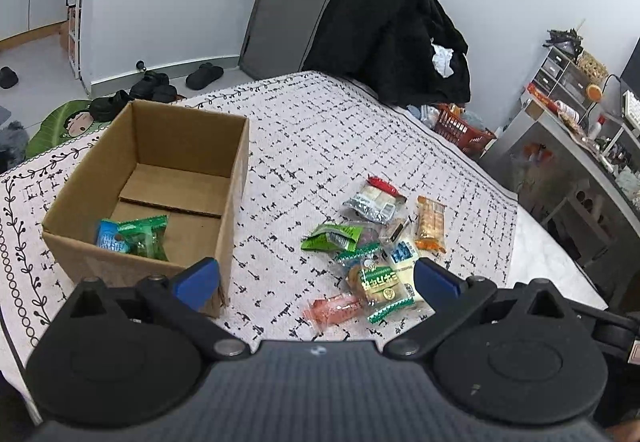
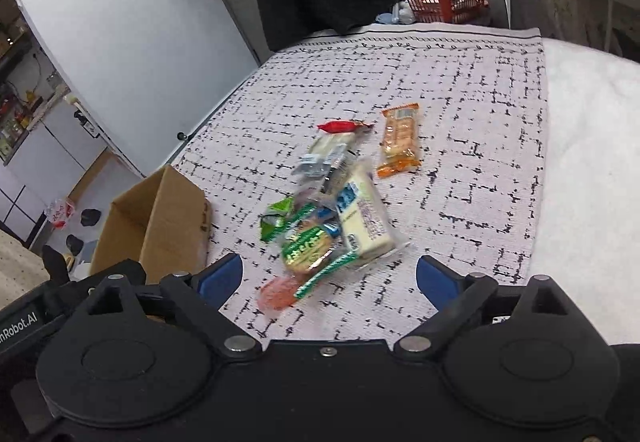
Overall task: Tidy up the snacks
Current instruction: 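Withdraw both tools from the box back toward the snack pile, then grasp the pink jelly stick with left tool while right tool grasps white bread bag, then carry both snacks over the box and open both tools to release them, then withdraw both tools from the box toward the remaining snacks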
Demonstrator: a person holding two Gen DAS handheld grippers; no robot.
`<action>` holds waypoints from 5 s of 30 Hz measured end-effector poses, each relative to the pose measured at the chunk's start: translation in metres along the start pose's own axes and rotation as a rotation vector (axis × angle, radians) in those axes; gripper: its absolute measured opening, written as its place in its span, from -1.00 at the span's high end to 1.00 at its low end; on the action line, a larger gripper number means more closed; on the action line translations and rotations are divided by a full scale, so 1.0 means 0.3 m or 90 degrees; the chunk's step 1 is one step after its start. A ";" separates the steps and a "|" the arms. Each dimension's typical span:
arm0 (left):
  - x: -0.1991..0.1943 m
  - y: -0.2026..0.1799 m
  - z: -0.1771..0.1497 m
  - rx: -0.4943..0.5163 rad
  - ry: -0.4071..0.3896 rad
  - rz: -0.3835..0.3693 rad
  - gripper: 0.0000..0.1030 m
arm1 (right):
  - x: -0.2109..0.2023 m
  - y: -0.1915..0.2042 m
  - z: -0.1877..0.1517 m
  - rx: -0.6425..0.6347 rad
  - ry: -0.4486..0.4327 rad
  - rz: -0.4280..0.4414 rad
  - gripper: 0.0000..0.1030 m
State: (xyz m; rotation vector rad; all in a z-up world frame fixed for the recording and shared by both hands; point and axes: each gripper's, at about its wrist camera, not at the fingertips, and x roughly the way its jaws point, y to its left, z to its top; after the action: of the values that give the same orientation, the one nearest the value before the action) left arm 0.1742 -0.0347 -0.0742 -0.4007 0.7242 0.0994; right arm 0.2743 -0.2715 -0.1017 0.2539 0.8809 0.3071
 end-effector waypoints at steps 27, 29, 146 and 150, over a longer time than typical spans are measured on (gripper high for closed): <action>0.361 -0.063 -0.130 0.047 0.119 0.062 -0.28 | 0.248 -0.197 0.054 0.149 0.057 0.046 -0.39; 0.381 -0.072 -0.133 0.062 0.122 0.066 -0.28 | 0.267 -0.202 0.058 0.154 0.064 0.045 -0.39; 0.061 0.412 0.167 -0.126 -0.053 0.052 -0.26 | 0.164 0.381 0.058 -0.012 0.043 0.100 0.00; 0.064 0.382 0.165 -0.109 -0.041 0.053 -0.32 | 0.149 0.324 0.056 -0.001 0.044 0.089 -0.03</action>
State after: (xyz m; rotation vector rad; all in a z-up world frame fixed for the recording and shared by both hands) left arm 0.1935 0.0891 -0.0903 -0.5278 0.6718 0.2530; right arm 0.2988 -0.1667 -0.0903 0.3057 0.9324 0.4480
